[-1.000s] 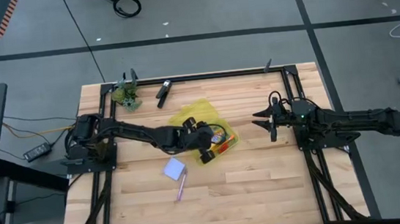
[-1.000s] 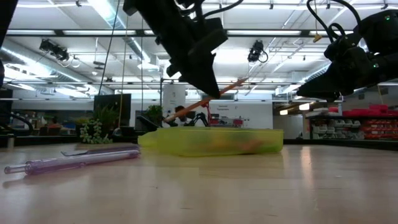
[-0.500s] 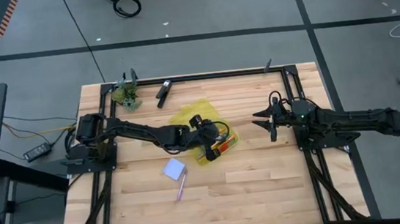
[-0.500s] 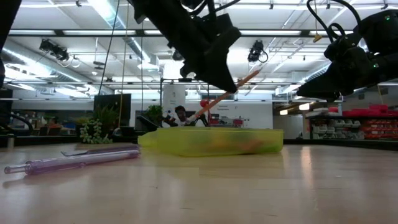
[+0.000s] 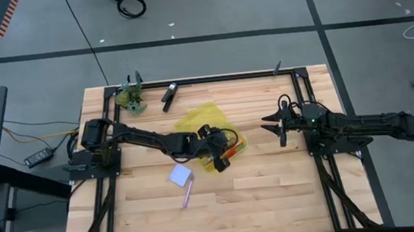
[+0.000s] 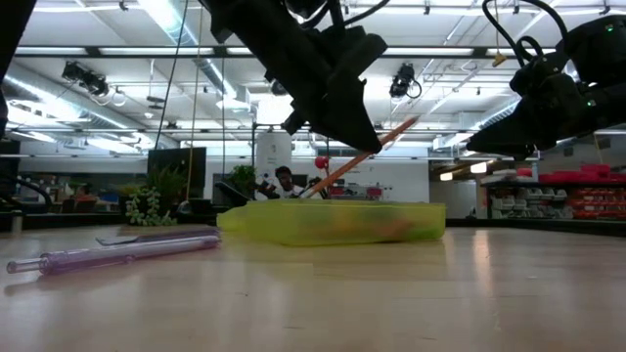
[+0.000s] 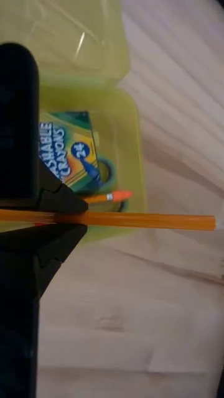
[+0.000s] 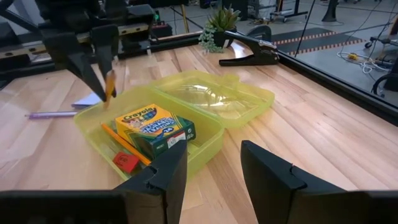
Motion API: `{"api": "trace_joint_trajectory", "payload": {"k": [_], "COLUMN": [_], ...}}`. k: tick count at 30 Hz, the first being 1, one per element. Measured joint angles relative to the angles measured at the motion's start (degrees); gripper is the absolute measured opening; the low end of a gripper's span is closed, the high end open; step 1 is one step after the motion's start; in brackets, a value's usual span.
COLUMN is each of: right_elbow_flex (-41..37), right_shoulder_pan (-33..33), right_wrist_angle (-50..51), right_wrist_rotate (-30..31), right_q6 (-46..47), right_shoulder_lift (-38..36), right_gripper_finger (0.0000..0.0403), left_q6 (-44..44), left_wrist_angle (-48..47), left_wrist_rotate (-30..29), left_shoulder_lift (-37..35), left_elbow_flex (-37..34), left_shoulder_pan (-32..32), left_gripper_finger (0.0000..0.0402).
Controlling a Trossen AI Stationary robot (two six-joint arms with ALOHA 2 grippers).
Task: Pack school essentials
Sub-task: Put the orange pencil into the yellow supply box
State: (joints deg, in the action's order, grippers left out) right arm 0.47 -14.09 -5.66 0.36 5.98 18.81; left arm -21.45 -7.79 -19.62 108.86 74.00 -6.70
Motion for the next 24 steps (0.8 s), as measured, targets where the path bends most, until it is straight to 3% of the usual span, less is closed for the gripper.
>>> {"api": "trace_joint_trajectory", "payload": {"k": [24], "right_elbow_flex": [0.00], "right_shoulder_pan": [0.00], "right_wrist_angle": [-0.01], "right_wrist_rotate": [0.00], "right_q6": [0.02], "right_shoulder_lift": [0.00], "right_gripper_finger": [0.0157], "left_q6": [-3.17], "left_wrist_angle": [-0.29], "left_wrist_rotate": [2.12], "left_shoulder_lift": [1.92], "left_elbow_flex": [-0.52], "left_shoulder_pan": [-0.62], "left_gripper_finger": [0.0027]}}
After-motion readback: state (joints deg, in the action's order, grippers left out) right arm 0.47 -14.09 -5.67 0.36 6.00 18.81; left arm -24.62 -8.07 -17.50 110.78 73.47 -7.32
